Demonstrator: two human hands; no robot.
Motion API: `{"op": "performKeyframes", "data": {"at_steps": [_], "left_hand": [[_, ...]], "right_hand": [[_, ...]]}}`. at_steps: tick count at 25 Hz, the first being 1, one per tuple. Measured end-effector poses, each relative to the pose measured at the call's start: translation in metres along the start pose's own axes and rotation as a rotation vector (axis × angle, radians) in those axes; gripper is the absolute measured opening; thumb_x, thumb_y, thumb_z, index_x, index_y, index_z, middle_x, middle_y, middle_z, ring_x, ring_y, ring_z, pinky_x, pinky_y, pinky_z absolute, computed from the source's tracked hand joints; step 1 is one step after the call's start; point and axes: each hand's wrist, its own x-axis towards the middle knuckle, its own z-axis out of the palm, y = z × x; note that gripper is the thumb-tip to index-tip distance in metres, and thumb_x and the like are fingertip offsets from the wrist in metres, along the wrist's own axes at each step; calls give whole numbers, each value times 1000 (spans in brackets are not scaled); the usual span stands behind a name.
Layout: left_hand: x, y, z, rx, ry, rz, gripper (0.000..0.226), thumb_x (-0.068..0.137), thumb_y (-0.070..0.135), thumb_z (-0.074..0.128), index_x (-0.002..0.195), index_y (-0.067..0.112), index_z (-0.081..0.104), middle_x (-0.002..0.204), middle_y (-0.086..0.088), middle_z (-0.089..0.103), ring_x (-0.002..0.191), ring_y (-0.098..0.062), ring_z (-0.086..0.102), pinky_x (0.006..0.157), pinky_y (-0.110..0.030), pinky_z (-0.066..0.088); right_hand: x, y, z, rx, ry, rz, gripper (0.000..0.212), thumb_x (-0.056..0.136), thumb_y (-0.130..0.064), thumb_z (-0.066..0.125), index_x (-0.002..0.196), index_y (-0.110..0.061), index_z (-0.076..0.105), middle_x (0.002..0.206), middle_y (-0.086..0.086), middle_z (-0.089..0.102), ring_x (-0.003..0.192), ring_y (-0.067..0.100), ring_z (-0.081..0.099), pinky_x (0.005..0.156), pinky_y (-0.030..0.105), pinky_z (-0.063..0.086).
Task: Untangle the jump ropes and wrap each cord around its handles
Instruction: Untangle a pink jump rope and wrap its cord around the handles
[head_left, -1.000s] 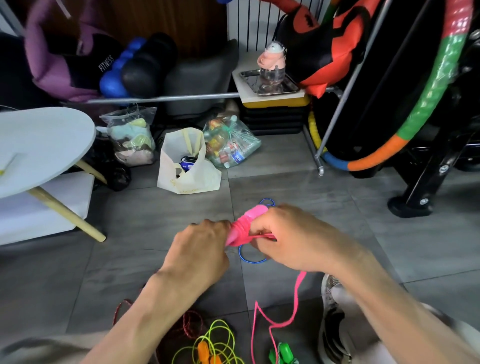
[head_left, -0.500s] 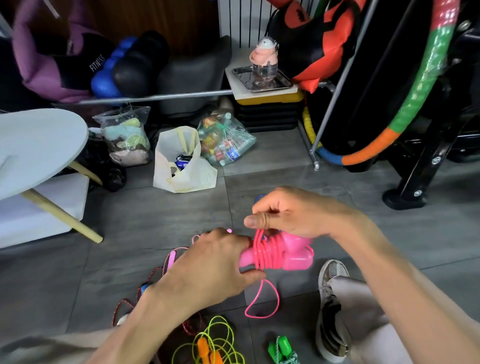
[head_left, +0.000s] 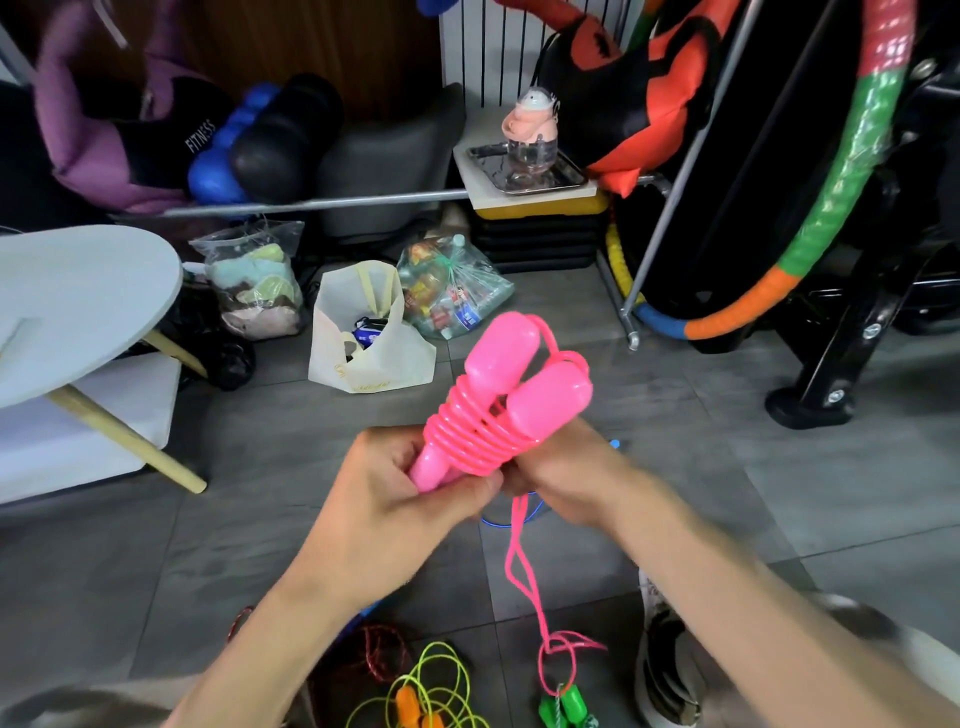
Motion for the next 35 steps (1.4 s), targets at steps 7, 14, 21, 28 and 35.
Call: {"op": "performKeyframes", "data": {"at_steps": [7,14,21,28,35], "left_hand": [[10,-10,-23,14,51,-137,35,91,15,67,58,4,60,50,-15,57,42,-20,50,42,-26,40],[21,-21,-23,-8,78,-366,21,72,19,80,71,15,60,48,8,53,40,-8,40,39,-17,30],[22,-19,-14,274,118,-189,31,68,5,72,87,22,56,63,5,60,54,-7,54,49,-16,39],[21,-25,7,832,139,-110,28,80,20,58,104,20,43,71,-1,54,86,-42,62,64,-38,43],[23,-34,16,1096,11,-165,30,87,31,59,97,20,33,96,-4,64,93,-31,66,64,-32,38]], "right_hand": [[5,0,6,295,-45,-11,17,90,3,49,82,-11,55,59,2,49,38,4,28,38,15,23],[6,14,7,-433,57,-191,32,98,-13,53,84,-40,61,66,-11,56,57,0,45,56,19,37],[-7,-1,5,-374,-139,97,20,101,-15,45,90,-22,60,66,-2,57,40,2,48,42,25,44],[-14,-5,0,-390,-270,137,16,95,-4,45,101,-8,59,75,-1,52,65,12,55,54,34,59],[-21,-17,-11,-487,-324,202,9,87,-3,51,92,0,57,64,5,52,49,15,47,48,28,41]]}}
